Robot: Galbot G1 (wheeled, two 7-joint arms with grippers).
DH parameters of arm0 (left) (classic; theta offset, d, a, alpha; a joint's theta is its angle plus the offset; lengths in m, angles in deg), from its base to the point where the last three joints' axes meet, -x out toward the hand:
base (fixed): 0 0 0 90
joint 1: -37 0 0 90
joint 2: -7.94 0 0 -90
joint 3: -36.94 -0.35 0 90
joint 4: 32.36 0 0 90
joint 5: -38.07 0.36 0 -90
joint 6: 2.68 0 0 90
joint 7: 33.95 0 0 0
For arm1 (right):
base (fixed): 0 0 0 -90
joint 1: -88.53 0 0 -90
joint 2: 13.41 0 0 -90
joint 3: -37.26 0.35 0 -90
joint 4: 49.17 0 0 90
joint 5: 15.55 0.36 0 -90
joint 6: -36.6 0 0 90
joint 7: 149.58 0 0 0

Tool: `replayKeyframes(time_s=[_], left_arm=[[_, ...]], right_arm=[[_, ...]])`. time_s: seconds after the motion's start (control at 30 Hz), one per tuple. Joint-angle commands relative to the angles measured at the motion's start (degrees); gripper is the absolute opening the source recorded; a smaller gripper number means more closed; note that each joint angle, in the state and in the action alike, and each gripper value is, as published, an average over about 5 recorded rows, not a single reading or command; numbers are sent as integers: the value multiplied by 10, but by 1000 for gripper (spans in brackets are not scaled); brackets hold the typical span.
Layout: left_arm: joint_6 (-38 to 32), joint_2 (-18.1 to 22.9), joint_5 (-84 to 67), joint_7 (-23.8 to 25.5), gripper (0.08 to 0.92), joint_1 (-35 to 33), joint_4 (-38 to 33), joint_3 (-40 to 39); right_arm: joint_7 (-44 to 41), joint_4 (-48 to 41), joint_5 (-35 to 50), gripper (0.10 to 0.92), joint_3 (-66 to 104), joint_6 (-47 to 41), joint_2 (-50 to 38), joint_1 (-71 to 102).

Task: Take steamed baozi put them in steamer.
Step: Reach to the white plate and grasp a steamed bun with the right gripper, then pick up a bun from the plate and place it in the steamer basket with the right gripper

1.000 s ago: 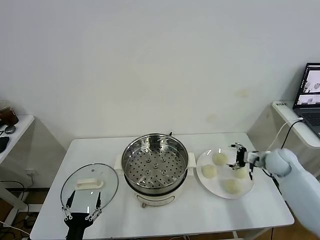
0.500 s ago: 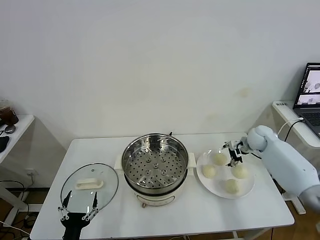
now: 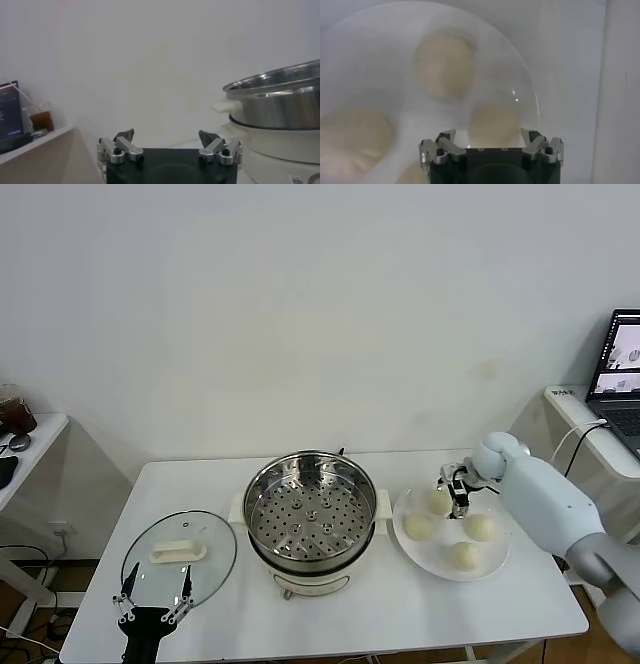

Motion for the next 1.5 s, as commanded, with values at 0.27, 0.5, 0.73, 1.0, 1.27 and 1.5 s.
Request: replayKeyframes(time_s=[0.27, 0.5, 0.73, 1.0, 1.27, 1.5], left_arm=[[-1, 0, 1, 0, 823, -2, -2, 1], [-1, 0, 0, 1, 823, -3, -3, 3], [-1, 1, 0, 1, 823, -5, -5, 4], [0, -1, -1, 1, 823, -7, -9, 6], [1, -10, -3, 3, 823, -2, -10, 2], [2, -19, -8, 4, 823, 9, -12, -4]], right_arm=[[6, -51, -34, 697, -1, -5, 43, -20], [-4, -48, -35, 614, -6, -10, 39, -17], [-15, -38, -27, 475, -11, -11, 31, -15], [-19, 11, 21, 440, -30, -17, -5, -24], [-37, 132, 160, 449, -100, -21, -97, -102], [-45, 241, 310, 450, -224, 0, -136, -256]])
